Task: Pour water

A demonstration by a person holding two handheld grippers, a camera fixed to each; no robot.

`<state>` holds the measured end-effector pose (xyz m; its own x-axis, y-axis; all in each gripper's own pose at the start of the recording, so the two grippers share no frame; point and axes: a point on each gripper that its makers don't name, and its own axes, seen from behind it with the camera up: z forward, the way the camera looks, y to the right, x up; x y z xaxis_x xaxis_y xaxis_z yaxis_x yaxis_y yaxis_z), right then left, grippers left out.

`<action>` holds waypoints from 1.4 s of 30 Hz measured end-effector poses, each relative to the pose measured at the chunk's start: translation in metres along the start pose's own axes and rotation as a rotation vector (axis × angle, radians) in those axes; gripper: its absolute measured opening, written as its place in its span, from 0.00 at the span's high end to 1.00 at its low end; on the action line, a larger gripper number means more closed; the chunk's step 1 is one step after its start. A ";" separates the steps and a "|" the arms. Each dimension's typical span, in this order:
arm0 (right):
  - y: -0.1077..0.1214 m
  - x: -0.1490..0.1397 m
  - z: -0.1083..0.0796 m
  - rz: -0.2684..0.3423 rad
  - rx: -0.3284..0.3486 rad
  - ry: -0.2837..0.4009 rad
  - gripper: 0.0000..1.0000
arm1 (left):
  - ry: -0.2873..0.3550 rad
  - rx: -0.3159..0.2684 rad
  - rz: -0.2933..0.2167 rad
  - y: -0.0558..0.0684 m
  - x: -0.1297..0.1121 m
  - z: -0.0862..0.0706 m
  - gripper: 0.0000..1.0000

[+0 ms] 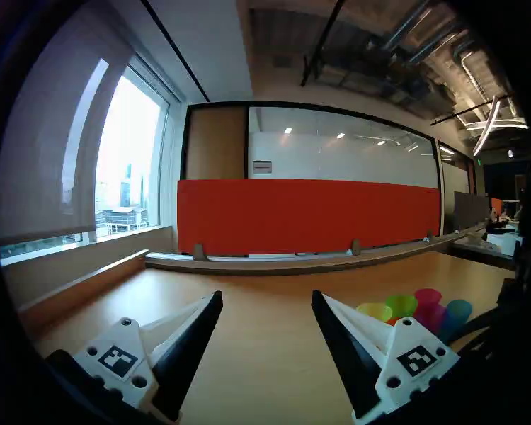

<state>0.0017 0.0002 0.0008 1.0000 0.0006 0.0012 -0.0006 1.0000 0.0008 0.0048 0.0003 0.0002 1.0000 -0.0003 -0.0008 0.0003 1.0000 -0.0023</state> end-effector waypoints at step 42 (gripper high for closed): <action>-0.050 0.091 0.014 0.037 0.347 -0.051 0.01 | -0.013 -0.377 0.044 0.075 0.117 0.022 0.07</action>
<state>0.0930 -0.0494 0.0147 0.9979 0.0285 0.0577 -0.0465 0.9395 0.3393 0.1220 0.0753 0.0223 0.9990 0.0449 0.0033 -0.0405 0.9282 -0.3699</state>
